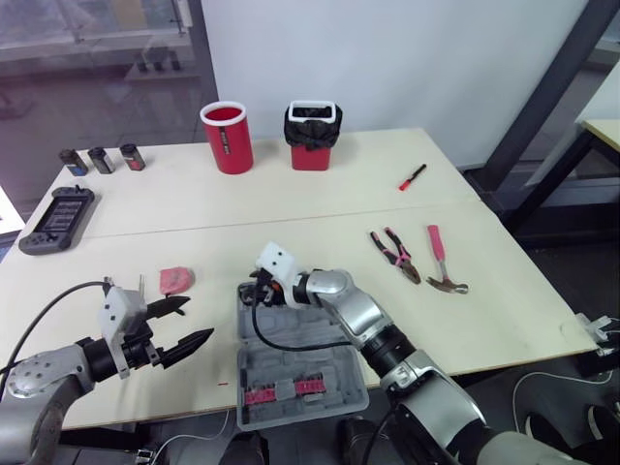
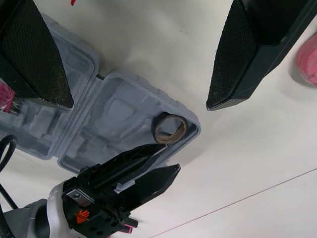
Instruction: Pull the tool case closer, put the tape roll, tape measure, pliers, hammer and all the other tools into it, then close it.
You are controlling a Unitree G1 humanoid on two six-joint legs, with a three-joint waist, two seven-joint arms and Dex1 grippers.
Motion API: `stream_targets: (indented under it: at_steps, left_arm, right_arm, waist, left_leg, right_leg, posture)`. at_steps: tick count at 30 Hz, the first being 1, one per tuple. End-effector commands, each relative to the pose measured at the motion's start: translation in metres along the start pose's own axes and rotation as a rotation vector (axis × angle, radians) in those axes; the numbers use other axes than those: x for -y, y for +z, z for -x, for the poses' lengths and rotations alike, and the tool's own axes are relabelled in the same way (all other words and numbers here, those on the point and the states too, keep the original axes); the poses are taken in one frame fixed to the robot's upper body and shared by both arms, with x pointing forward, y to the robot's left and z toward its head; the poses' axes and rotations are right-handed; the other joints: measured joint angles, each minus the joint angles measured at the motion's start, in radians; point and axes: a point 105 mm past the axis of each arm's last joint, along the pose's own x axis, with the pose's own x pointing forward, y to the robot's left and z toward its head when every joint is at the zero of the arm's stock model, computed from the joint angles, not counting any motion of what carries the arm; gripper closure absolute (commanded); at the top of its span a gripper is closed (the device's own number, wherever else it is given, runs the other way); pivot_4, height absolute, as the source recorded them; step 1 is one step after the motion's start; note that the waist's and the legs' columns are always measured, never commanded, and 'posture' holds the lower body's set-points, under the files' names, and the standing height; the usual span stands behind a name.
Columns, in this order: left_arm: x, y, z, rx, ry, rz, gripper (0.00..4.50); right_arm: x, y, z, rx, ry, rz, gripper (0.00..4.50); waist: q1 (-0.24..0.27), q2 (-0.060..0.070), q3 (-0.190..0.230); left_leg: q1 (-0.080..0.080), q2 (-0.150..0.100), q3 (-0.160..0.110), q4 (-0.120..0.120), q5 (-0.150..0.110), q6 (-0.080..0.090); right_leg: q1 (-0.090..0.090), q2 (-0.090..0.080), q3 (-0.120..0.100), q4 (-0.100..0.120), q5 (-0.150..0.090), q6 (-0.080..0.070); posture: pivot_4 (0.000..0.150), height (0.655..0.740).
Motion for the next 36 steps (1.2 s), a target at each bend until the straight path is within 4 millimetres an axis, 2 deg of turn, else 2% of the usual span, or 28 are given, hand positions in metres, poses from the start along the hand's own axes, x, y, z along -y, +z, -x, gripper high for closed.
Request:
stream_targets:
  at_steps: [1, 14, 21, 23, 28, 33, 36]
  left_arm:
    - [0.0, 0.005, 0.001, 0.01, -0.003, -0.034, 0.0]
    - [0.0, 0.006, 0.001, 0.011, 0.002, -0.036, 0.0]
    - [0.0, 0.007, 0.001, 0.01, 0.001, -0.036, 0.0]
    - [0.0, 0.006, 0.002, 0.01, 0.0, -0.036, 0.0]
    - [0.0, 0.006, 0.002, 0.01, 0.0, -0.036, 0.0]
    - [0.0, 0.007, 0.001, 0.01, 0.0, -0.037, 0.0]
    - [-0.001, 0.007, 0.001, 0.01, 0.0, -0.038, 0.0]
  right_arm:
    - [-0.004, 0.01, -0.002, 0.038, 0.013, 0.029, 2.69]
    - [0.002, -0.029, -0.013, -0.042, -0.039, -0.032, 2.69]
    - [-0.007, -0.04, -0.016, -0.071, -0.002, -0.017, 2.69]
    - [-0.006, -0.031, -0.014, -0.037, 0.0, -0.008, 2.69]
    - [-0.004, 0.007, -0.003, 0.091, 0.009, 0.033, 2.69]
    - [-0.008, 0.031, 0.002, 0.155, 0.026, 0.041, 2.69]
    - [-0.006, 0.035, 0.001, 0.143, 0.006, 0.059, 2.69]
  waist:
    - [0.0, 0.0, 0.0]
    - [0.0, 0.0, 0.0]
    - [-0.001, 0.0, 0.0]
    - [-0.001, 0.0, 0.0]
    - [0.0, 0.0, 0.0]
    - [0.0, 0.0, 0.0]
    - [0.0, 0.0, 0.0]
  left_leg:
    - [0.0, 0.0, 0.0, 0.0, 0.0, 0.0]
    - [0.0, 0.0, 0.0, 0.0, 0.0, 0.0]
    - [0.001, 0.0, 0.0, 0.0, 0.0, 0.0]
    - [0.001, 0.0, 0.0, 0.0, 0.0, 0.0]
    - [0.001, 0.0, 0.0, 0.0, 0.0, 0.0]
    - [0.001, 0.001, 0.0, 0.0, 0.0, 0.0]
    - [0.001, 0.001, 0.0, 0.0, 0.0, 0.0]
  right_leg:
    - [0.0, 0.0, 0.0, 0.0, 0.0, 0.0]
    - [0.0, 0.0, 0.0, 0.0, 0.0, 0.0]
    - [0.001, 0.0, 0.0, 0.0, 0.0, 0.0]
    - [0.001, 0.0, 0.0, 0.0, 0.0, 0.0]
    - [0.001, 0.0, 0.0, 0.0, 0.0, 0.0]
    - [0.001, 0.001, 0.0, 0.001, 0.0, 0.0]
    - [0.001, 0.001, 0.0, 0.0, 0.0, 0.0]
  posture:
    - [0.15, 0.7387]
    - [0.15, 0.7387]
    - [0.15, 0.7387]
    - [0.15, 0.7387]
    - [0.15, 0.7387]
    - [0.15, 0.7387]
    - [0.15, 0.7387]
